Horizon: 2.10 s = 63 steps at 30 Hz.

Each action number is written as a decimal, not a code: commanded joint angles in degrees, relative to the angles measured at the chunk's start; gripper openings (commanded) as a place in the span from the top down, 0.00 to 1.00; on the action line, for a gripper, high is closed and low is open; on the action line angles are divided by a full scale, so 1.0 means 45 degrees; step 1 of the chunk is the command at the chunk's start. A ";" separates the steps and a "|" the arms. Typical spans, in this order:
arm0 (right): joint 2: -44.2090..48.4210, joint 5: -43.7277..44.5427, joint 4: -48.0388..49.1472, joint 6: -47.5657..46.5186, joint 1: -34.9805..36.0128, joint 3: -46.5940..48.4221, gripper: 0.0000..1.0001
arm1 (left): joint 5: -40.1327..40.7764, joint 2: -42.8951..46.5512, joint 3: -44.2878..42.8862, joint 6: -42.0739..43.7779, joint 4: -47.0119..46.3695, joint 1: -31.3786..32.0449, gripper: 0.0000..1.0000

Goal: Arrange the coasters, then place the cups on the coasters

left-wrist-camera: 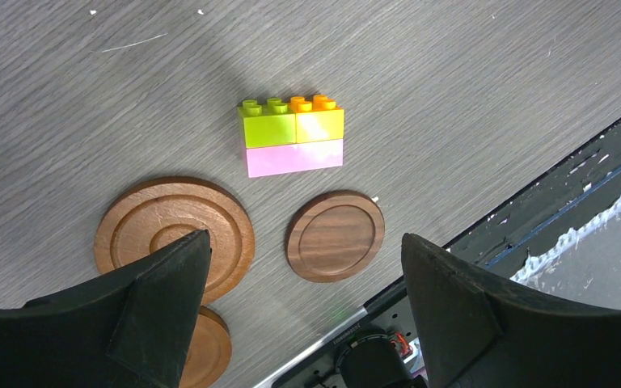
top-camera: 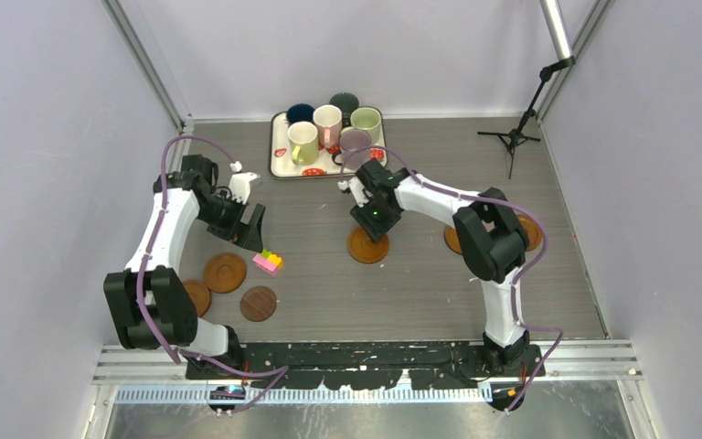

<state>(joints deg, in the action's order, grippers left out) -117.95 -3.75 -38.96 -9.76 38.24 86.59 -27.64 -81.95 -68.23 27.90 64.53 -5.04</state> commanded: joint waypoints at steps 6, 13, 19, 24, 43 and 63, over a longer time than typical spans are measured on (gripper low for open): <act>0.1373 0.0224 -0.0619 -0.0943 -0.2211 -0.1683 0.53 | -0.0359 -0.0026 -0.0494 0.0010 0.0074 -0.0072 0.11; 0.1808 0.0191 -0.0873 -0.1297 -0.2822 -0.1986 0.53 | -0.0301 -0.0128 -0.0522 0.0072 0.0169 -0.0069 0.11; 0.2129 0.0247 -0.1077 -0.1507 -0.3109 -0.2177 0.53 | -0.0127 -0.0165 -0.0523 0.0213 0.0218 -0.0072 0.11; 0.2310 0.0142 -0.1341 -0.1451 -0.3207 -0.1730 0.46 | -0.0015 -0.0710 -0.0760 0.0808 0.0778 -0.0351 0.07; 0.3154 -0.1021 -0.2312 -0.0604 -0.3239 0.0827 0.27 | 0.3343 -0.3094 0.0569 0.4857 -0.1617 -0.3282 0.11; 0.5017 -0.2117 -0.1976 -0.0036 -0.5060 -0.0530 0.26 | 0.4150 -0.5408 0.1009 0.2724 -0.4998 -0.2361 0.47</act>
<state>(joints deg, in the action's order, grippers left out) -99.46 -11.16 -49.43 -11.33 17.72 85.47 -7.18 -100.92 -62.78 44.51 50.35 -16.99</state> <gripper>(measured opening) 0.738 0.573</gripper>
